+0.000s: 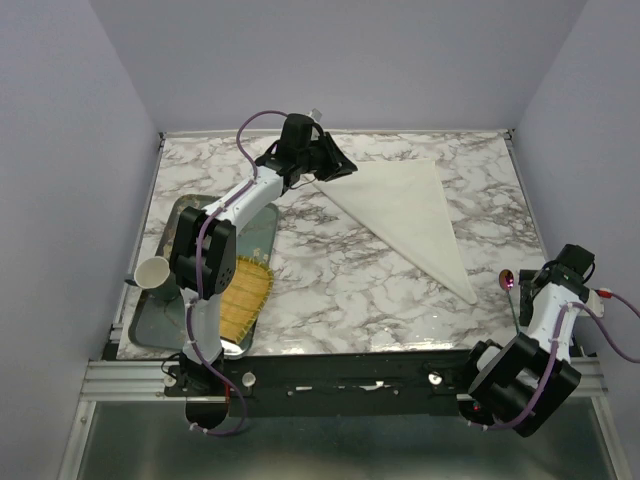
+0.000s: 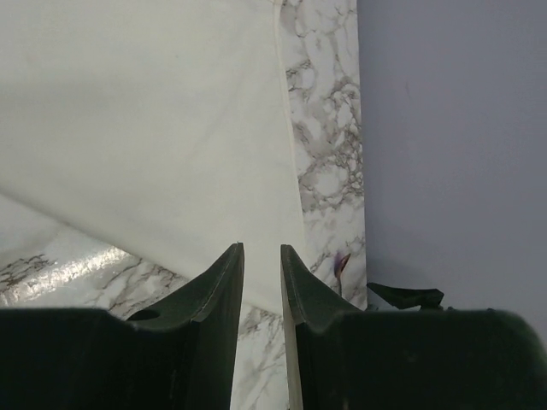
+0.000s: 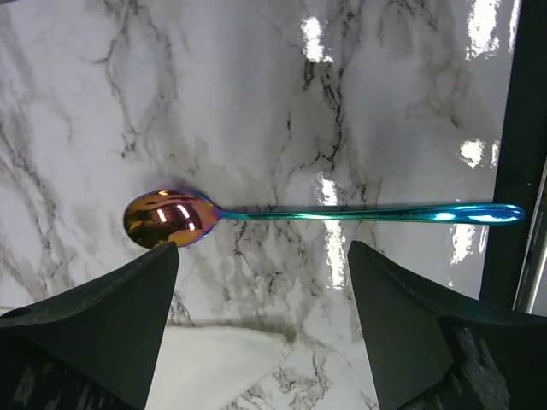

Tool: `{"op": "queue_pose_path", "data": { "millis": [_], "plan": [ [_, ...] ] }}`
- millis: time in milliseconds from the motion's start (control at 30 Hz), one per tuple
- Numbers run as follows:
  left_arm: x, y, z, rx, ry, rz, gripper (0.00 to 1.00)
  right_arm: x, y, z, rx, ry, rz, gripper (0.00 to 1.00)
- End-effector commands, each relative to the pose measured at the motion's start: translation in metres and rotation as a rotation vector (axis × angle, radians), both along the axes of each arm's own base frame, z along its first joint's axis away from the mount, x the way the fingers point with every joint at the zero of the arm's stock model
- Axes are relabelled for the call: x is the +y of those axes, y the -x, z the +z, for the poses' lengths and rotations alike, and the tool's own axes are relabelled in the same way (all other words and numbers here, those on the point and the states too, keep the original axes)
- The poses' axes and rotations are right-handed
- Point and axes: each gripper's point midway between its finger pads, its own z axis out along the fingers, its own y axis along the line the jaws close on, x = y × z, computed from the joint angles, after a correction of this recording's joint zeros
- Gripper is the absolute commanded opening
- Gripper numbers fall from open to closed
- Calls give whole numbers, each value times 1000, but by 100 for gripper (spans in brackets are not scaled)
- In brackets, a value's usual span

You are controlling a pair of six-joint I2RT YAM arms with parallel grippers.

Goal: Fold the napkin, place the utensils inside, and roll it up
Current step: Grab a utensil with the right arm

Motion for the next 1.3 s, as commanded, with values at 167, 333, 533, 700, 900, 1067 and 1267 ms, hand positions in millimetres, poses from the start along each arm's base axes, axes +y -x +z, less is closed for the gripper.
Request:
{"op": "queue_pose_path", "data": {
  "millis": [167, 333, 533, 700, 900, 1067, 1267],
  "plan": [
    [-9, 63, 38, -87, -18, -85, 33, -3, -7, -15, -19, -145, -141, 85],
    [0, 97, 40, -117, -50, -119, 34, -1, -13, -24, -25, -223, -219, 81],
    [20, 118, 53, -177, -100, -126, 36, 0, -9, -44, 39, -279, -277, 78],
    [34, 130, 74, -261, -127, -125, 39, 1, -2, -63, 99, -310, -312, 72],
    [47, 135, 87, -319, -136, -102, 40, -2, 3, -71, 173, -317, -285, 49],
    [55, 131, 88, -324, -116, -91, 40, -6, 1, -72, 174, -296, -235, 20],
    [67, 122, 77, -298, -99, -70, 40, -8, -14, -61, 120, -263, -73, 1]
  ]
}}
